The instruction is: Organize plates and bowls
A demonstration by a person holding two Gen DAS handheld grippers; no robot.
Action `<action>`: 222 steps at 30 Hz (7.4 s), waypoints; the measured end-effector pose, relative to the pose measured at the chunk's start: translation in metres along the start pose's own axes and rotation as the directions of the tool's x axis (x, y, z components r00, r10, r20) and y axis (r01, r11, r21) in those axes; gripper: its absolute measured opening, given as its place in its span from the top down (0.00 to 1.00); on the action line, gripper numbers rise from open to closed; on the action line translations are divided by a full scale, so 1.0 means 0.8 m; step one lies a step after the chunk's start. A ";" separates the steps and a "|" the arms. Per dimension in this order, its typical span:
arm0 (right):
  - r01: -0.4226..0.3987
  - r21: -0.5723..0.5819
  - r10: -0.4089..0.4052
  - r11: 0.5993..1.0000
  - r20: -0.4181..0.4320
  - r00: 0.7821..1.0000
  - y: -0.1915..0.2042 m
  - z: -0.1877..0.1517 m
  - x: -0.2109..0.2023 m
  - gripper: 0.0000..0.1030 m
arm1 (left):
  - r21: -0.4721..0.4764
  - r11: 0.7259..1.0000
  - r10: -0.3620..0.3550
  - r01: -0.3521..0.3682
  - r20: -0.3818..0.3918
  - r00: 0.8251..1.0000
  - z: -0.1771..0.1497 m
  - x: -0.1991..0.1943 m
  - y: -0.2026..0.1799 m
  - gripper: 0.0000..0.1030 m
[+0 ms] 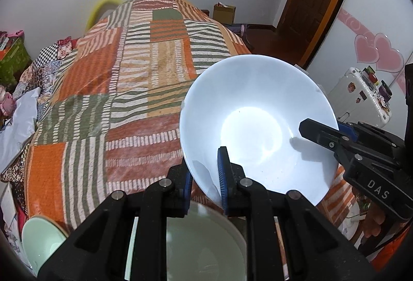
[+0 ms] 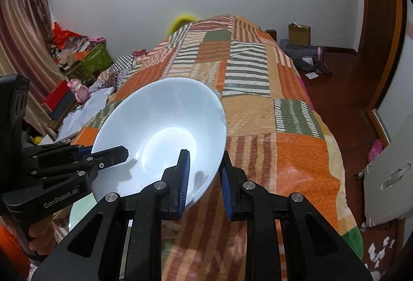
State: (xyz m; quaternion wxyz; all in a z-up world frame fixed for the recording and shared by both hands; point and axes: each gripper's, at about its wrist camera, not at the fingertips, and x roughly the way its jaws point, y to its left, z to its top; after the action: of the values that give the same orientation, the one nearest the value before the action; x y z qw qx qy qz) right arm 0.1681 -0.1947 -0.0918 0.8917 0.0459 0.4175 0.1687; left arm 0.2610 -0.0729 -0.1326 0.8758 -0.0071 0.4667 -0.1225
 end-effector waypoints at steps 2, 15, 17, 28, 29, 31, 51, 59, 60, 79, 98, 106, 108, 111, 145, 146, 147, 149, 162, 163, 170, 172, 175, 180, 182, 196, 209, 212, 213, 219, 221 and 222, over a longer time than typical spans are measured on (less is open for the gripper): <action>-0.005 -0.003 0.005 1.000 0.004 1.000 0.007 -0.001 -0.003 0.80 | -0.004 1.000 0.003 -0.003 0.006 1.000 -0.005 -0.009 0.003 0.83; -0.051 -0.057 0.052 0.997 0.013 0.999 0.066 -0.014 -0.011 0.80 | -0.057 0.998 0.032 -0.029 0.040 0.999 -0.044 -0.064 0.045 0.83; -0.059 -0.068 0.060 0.996 0.012 0.998 0.076 -0.015 -0.011 0.80 | -0.067 0.997 0.039 -0.036 0.048 0.998 -0.052 -0.074 0.053 0.83; -0.110 -0.123 0.110 0.986 -0.005 0.994 0.131 -0.029 -0.004 0.80 | -0.132 0.989 0.078 -0.069 0.061 0.995 -0.092 -0.111 0.102 0.83; -0.115 -0.127 0.115 0.985 -0.006 0.993 0.135 -0.030 -0.004 0.80 | -0.138 0.988 0.084 -0.075 0.061 0.995 -0.095 -0.115 0.108 0.83; -0.130 -0.138 0.129 0.982 -0.013 0.991 0.147 -0.032 -0.001 0.80 | -0.151 0.985 0.098 -0.088 0.064 0.993 -0.102 -0.122 0.118 0.83; -0.258 -0.218 0.242 0.941 -0.095 0.966 0.252 -0.052 0.032 0.80 | -0.281 0.945 0.190 -0.166 0.061 0.980 -0.167 -0.174 0.213 0.83; -0.290 -0.227 0.265 0.930 -0.135 0.955 0.280 -0.059 0.051 0.80 | -0.323 0.928 0.211 -0.187 0.041 0.977 -0.191 -0.176 0.244 0.83; -0.292 -0.226 0.266 0.929 -0.140 0.954 0.283 -0.059 0.054 0.80 | -0.330 0.925 0.213 -0.190 0.035 0.976 -0.194 -0.175 0.249 0.83; -0.329 -0.174 0.273 0.928 -0.284 0.919 0.313 -0.093 0.115 0.80 | -0.411 0.883 0.225 -0.226 -0.051 0.973 -0.238 -0.146 0.305 0.83; -0.318 -0.179 0.255 0.931 -0.303 0.918 0.303 -0.096 0.119 0.77 | -0.408 0.883 0.215 -0.231 -0.085 0.973 -0.236 -0.130 0.309 0.83; -0.351 -0.174 0.295 0.920 -0.283 0.913 0.294 -0.095 0.110 0.77 | -0.402 0.879 0.258 -0.256 -0.051 0.965 -0.229 -0.151 0.306 0.78; -0.353 -0.171 0.298 0.920 -0.280 0.913 0.292 -0.094 0.109 0.77 | -0.395 0.879 0.275 -0.267 -0.038 0.961 -0.229 -0.159 0.304 0.74; -0.347 -0.164 0.295 0.923 -0.276 0.915 0.285 -0.095 0.109 0.77 | -0.404 0.871 0.290 -0.278 -0.032 0.956 -0.234 -0.166 0.306 0.62; -0.324 -0.177 0.239 0.929 -0.379 0.894 0.309 -0.115 0.161 0.71 | -0.471 0.868 0.125 -0.157 -0.098 0.987 -0.274 -0.095 0.326 0.58; -0.323 -0.176 0.239 0.930 -0.379 0.894 0.308 -0.114 0.161 0.71 | -0.476 0.865 0.125 -0.157 -0.097 0.987 -0.273 -0.095 0.326 0.58; -0.323 -0.173 0.240 0.930 -0.380 0.893 0.307 -0.113 0.161 0.71 | -0.477 0.864 0.127 -0.159 -0.098 0.987 -0.272 -0.096 0.326 0.58; -0.322 -0.167 0.240 0.932 -0.382 0.892 0.308 -0.112 0.162 0.71 | -0.473 0.865 0.138 -0.168 -0.097 0.986 -0.269 -0.098 0.324 0.58; -0.314 -0.155 0.257 0.937 -0.304 0.917 0.297 -0.097 0.129 0.71 | -0.461 0.867 0.180 -0.189 -0.064 0.982 -0.247 -0.122 0.306 0.58; -0.314 -0.154 0.259 0.937 -0.298 0.919 0.295 -0.096 0.126 0.71 | -0.458 0.869 0.183 -0.188 -0.057 0.982 -0.244 -0.125 0.303 0.58; -0.296 -0.129 0.256 0.946 -0.259 0.931 0.277 -0.084 0.106 0.71 | -0.425 0.888 0.183 -0.175 -0.021 0.983 -0.225 -0.138 0.278 0.58; -0.290 -0.126 0.253 0.949 -0.248 0.935 0.271 -0.082 0.100 0.71 | -0.415 0.894 0.178 -0.167 -0.014 0.984 -0.219 -0.139 0.269 0.58; -0.277 -0.120 0.244 0.953 -0.231 0.942 0.258 -0.080 0.091 0.71 | -0.397 0.905 0.168 -0.155 -0.002 0.986 -0.211 -0.139 0.255 0.58; -0.253 -0.102 0.229 0.962 -0.205 0.952 0.236 -0.079 0.075 0.71 | -0.369 0.920 0.149 -0.133 0.014 0.989 -0.199 -0.138 0.230 0.58; -0.244 -0.096 0.222 0.965 -0.196 0.955 0.228 -0.081 0.068 0.71 | -0.359 0.925 0.139 -0.124 0.017 0.990 -0.196 -0.136 0.220 0.58; -0.180 -0.035 0.174 0.983 -0.136 0.975 0.163 -0.084 0.031 0.71 | -0.266 0.961 0.078 -0.070 0.018 0.997 -0.171 -0.116 0.146 0.58; -0.138 0.015 0.139 0.990 -0.171 0.975 0.123 -0.098 0.043 0.71 | -0.243 0.970 0.014 -0.028 -0.056 0.998 -0.166 -0.068 0.121 0.58; -0.135 0.028 0.138 0.990 -0.190 0.972 0.119 -0.102 0.052 0.72 | -0.242 0.970 0.012 -0.029 -0.074 0.997 -0.168 -0.056 0.120 0.58; -0.135 0.035 0.140 0.990 -0.197 0.970 0.117 -0.104 0.056 0.72 | -0.243 0.969 0.008 -0.028 -0.081 0.997 -0.169 -0.052 0.121 0.58; -0.152 0.068 0.163 0.986 -0.207 0.965 0.109 -0.105 0.061 0.71 | -0.240 0.970 0.011 -0.026 -0.065 0.998 -0.164 -0.045 0.123 0.58; -0.159 0.079 0.172 0.984 -0.205 0.964 0.108 -0.106 0.061 0.71 | -0.247 0.969 0.005 -0.020 -0.064 0.998 -0.163 -0.044 0.124 0.57; -0.160 0.079 0.173 0.984 -0.204 0.963 0.108 -0.107 0.061 0.71 | -0.246 0.969 0.006 -0.021 -0.063 0.998 -0.164 -0.044 0.124 0.57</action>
State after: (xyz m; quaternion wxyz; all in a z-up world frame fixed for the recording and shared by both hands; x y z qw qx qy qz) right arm 0.1093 -0.1024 -0.1639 0.8233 0.0902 0.5091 0.2342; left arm 0.1556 0.0443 -0.1903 0.8541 -0.1088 0.5053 -0.0577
